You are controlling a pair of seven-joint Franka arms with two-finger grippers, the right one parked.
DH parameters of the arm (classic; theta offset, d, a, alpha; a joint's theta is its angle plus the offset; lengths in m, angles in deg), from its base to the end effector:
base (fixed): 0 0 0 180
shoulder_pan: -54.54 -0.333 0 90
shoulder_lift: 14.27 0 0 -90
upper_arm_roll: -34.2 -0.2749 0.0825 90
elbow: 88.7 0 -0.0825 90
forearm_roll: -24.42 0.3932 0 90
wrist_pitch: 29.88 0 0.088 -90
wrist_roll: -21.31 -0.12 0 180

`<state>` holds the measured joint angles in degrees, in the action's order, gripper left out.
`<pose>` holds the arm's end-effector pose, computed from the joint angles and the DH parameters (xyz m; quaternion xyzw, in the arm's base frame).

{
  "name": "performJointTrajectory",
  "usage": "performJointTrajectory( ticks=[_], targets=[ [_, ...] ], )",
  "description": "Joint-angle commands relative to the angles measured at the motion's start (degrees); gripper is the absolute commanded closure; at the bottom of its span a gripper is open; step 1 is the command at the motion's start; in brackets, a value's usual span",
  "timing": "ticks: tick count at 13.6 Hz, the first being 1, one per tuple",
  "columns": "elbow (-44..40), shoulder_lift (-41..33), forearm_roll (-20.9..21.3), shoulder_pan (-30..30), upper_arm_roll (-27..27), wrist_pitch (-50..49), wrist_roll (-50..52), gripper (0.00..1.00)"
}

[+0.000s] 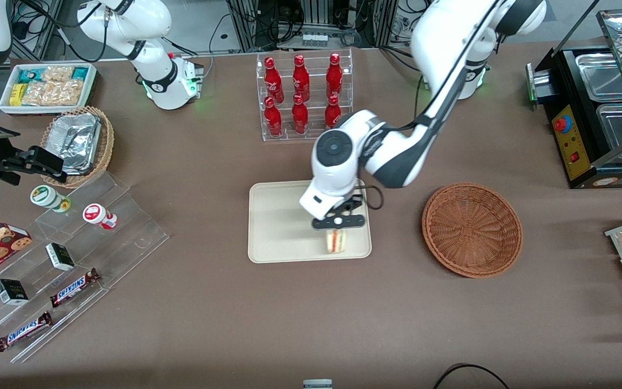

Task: Place sandwich from basket to tray
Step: 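Lift the sandwich and carry it over the cream tray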

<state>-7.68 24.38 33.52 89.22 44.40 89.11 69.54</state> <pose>0.5202 -0.4776 0.2577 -0.9999 -0.0098 -0.0100 0.0098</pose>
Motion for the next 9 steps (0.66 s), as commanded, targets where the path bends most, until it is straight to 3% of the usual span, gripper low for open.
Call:
performJointTrajectory(
  ticks=[1,9],
  targets=[
    [-3.76,4.50,1.28,2.50,-0.96,3.16,0.55,1.00],
    [-4.12,7.50,0.75,4.70,-0.79,4.15,5.30,1.00]
  ],
)
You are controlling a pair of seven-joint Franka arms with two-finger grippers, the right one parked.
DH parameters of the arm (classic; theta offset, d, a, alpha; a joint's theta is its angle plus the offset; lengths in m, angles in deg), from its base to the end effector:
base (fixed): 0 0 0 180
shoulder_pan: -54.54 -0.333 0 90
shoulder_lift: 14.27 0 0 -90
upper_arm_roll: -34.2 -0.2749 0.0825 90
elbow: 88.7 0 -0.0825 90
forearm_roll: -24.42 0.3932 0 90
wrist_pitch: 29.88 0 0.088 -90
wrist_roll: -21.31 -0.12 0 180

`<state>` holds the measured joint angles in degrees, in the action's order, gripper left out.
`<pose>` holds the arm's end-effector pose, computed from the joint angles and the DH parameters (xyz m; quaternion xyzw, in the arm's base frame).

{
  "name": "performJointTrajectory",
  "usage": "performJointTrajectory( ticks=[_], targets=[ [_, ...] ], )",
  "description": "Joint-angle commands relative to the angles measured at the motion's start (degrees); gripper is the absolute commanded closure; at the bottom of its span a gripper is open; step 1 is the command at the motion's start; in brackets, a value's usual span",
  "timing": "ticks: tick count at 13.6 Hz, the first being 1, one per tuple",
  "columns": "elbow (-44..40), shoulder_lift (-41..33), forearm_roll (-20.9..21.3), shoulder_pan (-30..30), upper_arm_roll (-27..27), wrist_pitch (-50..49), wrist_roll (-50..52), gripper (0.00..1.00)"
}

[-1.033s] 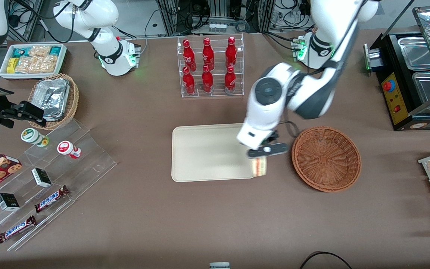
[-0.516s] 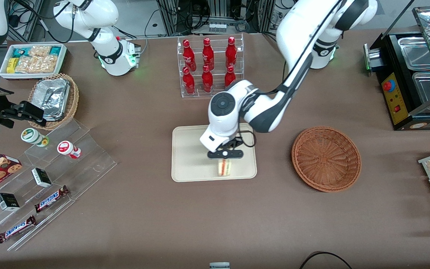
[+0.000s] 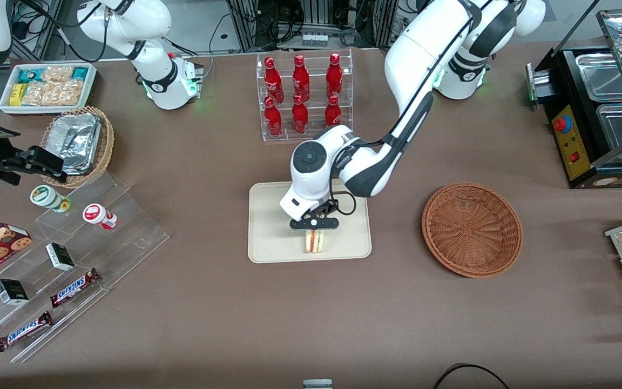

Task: Place sandwich from basket to tray
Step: 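Lower the sandwich onto the tray and open the left gripper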

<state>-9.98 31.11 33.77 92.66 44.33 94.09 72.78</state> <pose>0.4969 -0.5136 0.2012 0.9999 0.0090 0.0075 0.0008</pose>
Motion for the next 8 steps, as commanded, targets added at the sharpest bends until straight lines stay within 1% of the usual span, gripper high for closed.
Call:
performJointTrajectory(
  ticks=[1,2,3,4,5,8],
  targets=[
    [-1.73,0.85,0.32,1.34,-0.64,-0.84,2.15,1.00],
    [-1.64,1.20,0.32,1.34,-0.55,-0.84,2.15,1.00],
    [-1.64,1.55,0.41,1.34,-0.55,-0.84,2.15,0.86],
    [-1.64,1.64,0.41,1.34,-0.55,-0.84,1.97,0.30],
    [-1.55,1.64,0.23,1.34,-0.55,-0.84,1.88,0.00],
    [-1.73,0.68,0.06,1.17,-0.55,-1.19,2.06,0.00]
  ],
)
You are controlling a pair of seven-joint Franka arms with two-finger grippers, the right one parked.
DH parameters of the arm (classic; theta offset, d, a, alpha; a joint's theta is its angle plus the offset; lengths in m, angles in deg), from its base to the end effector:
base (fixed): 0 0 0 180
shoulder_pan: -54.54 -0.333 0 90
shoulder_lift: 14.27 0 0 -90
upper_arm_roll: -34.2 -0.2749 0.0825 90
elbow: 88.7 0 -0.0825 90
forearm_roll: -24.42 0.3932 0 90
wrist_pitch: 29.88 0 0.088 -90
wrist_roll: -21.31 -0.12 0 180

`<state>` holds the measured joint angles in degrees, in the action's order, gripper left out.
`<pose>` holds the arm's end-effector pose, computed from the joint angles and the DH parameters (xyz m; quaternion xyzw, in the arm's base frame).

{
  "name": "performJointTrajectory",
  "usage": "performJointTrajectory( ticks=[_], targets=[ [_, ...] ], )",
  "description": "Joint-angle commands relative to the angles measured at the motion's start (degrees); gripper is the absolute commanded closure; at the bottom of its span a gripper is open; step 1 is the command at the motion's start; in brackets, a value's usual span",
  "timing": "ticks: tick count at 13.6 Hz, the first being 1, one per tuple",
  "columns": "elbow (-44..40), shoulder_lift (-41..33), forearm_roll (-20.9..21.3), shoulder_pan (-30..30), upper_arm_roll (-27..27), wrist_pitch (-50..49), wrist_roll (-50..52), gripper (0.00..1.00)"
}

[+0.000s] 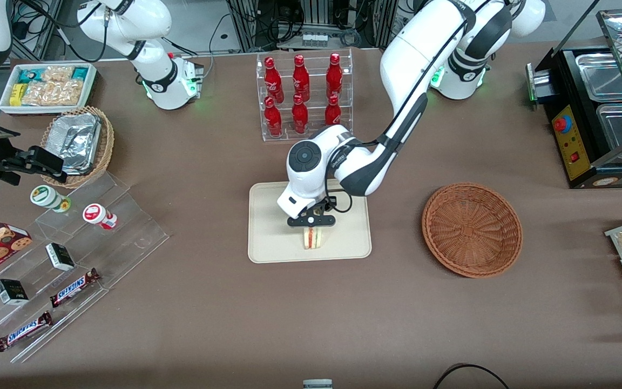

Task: Place sandwich from basket to tray

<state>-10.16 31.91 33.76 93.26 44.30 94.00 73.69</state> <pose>0.4909 -0.5177 0.1926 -0.9999 -0.0121 -0.0028 0.0031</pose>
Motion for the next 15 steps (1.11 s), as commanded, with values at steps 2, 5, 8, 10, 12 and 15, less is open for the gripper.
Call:
performJointTrajectory(
  ticks=[2,5,8,10,12,15],
  targets=[
    [-1.81,-2.04,-0.54,0.22,-0.43,-1.97,1.14,0.00],
    [-1.55,-7.22,-4.58,-0.57,-0.95,-2.24,1.06,0.00],
    [-0.93,-12.76,-4.67,-3.89,-1.04,-7.05,0.62,0.00],
    [0.73,-16.80,-4.67,-6.80,-0.95,-9.18,0.01,0.00],
    [5.11,-22.68,-4.59,-9.70,-1.04,-11.28,-3.67,0.00],
    [12.40,-31.12,-4.67,-15.58,-0.95,-12.78,-8.94,0.00]
  ],
)
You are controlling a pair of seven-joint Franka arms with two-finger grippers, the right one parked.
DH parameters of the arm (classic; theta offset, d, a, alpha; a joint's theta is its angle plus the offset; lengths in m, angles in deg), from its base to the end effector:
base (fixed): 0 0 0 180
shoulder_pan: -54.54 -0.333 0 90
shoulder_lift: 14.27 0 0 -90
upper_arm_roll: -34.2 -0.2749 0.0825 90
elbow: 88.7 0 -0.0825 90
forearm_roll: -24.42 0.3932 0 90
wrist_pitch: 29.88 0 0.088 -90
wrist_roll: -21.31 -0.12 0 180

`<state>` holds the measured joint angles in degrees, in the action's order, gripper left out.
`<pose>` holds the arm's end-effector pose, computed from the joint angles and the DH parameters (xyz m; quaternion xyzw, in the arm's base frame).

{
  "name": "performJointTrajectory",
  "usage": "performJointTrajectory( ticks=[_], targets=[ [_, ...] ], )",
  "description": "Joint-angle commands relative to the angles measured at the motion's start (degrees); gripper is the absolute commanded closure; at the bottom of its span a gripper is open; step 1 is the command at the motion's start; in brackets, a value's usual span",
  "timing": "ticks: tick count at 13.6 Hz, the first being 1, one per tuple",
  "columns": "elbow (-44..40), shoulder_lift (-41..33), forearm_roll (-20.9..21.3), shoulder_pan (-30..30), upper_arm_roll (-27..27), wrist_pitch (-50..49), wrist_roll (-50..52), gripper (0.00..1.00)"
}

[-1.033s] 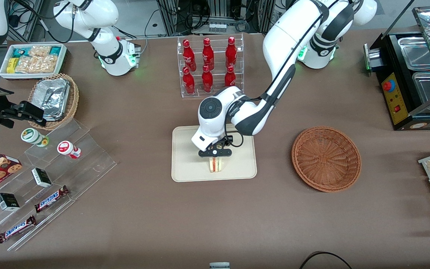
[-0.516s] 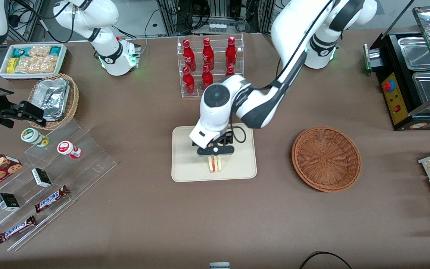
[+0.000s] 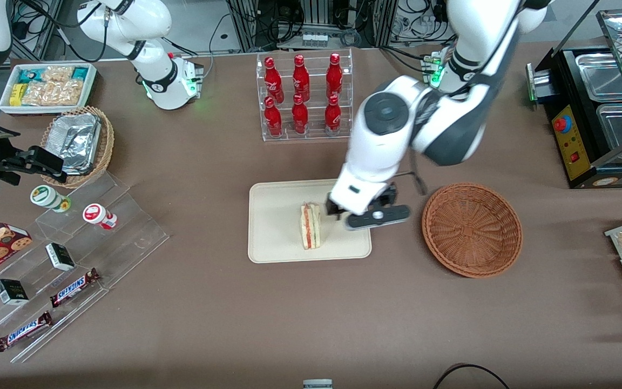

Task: Place sandwich from basket to tray

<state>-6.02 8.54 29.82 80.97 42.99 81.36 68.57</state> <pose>0.5697 -0.3767 0.4209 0.9937 0.0975 0.0497 0.0230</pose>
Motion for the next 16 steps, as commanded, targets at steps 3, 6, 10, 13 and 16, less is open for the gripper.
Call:
performJointTrajectory(
  ticks=[3,6,10,13,16],
  targets=[
    [12.85,-13.74,-1.79,-7.43,0.35,-2.77,-12.34,0.00],
    [13.12,-17.09,-2.06,-12.00,0.35,-9.09,-23.14,0.00],
    [13.12,-20.43,-2.15,-16.92,0.26,-15.33,-33.00,0.00],
    [13.12,-22.19,-2.41,-20.61,0.26,-18.33,-38.89,0.00],
    [13.21,-23.42,-3.81,-24.13,0.26,-19.13,-43.20,0.00]
  ],
)
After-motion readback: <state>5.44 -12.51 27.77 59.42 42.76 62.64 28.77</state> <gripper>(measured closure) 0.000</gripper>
